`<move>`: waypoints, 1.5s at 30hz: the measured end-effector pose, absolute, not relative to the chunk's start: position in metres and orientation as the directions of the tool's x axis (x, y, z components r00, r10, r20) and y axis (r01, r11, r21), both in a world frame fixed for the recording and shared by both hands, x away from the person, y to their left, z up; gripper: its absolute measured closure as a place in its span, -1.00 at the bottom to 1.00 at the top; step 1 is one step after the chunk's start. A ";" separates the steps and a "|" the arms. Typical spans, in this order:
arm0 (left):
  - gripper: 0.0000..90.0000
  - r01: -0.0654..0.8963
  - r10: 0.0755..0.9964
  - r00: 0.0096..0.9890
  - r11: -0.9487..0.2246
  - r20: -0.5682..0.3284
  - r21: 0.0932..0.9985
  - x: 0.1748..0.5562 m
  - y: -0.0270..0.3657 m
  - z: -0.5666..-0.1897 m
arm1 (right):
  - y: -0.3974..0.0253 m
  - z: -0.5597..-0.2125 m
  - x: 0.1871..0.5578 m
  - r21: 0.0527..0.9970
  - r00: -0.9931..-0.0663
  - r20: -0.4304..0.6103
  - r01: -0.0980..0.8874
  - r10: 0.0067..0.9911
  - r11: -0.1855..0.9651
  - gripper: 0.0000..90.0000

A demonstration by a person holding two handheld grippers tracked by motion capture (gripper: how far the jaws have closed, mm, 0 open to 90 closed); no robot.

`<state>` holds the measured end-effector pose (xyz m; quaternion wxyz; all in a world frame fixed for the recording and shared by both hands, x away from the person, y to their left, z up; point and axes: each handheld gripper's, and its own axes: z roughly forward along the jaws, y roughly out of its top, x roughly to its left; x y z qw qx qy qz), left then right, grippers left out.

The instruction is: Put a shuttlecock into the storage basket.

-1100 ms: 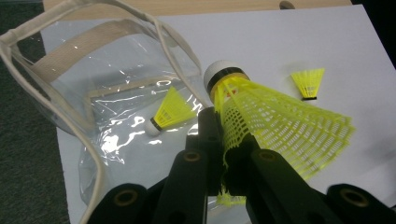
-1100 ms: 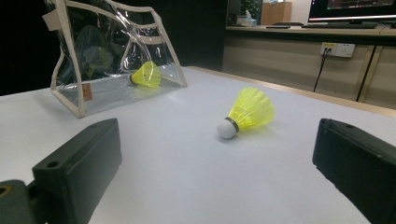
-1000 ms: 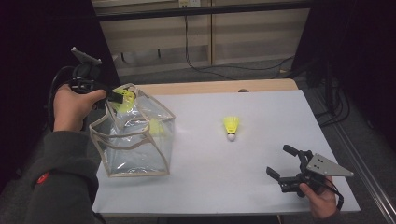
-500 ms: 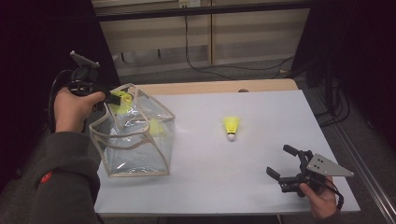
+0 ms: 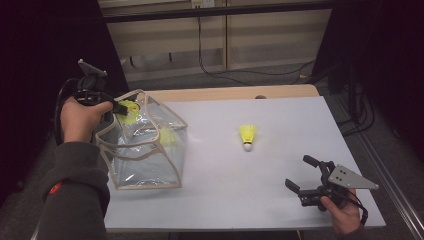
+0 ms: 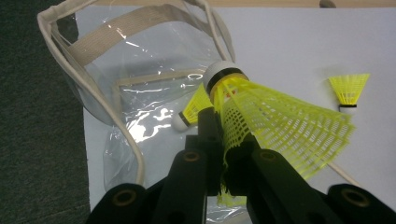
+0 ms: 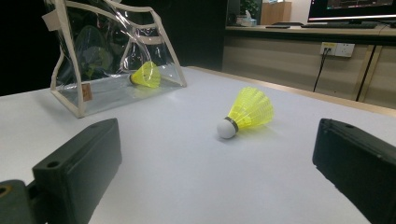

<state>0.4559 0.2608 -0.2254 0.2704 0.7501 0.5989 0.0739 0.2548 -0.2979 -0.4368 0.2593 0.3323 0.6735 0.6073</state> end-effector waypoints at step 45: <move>0.56 0.830 0.903 0.351 -0.178 -0.248 0.529 0.456 0.237 -0.218 | -0.297 -0.437 0.255 0.990 -0.646 0.052 0.132 0.761 0.044 -0.98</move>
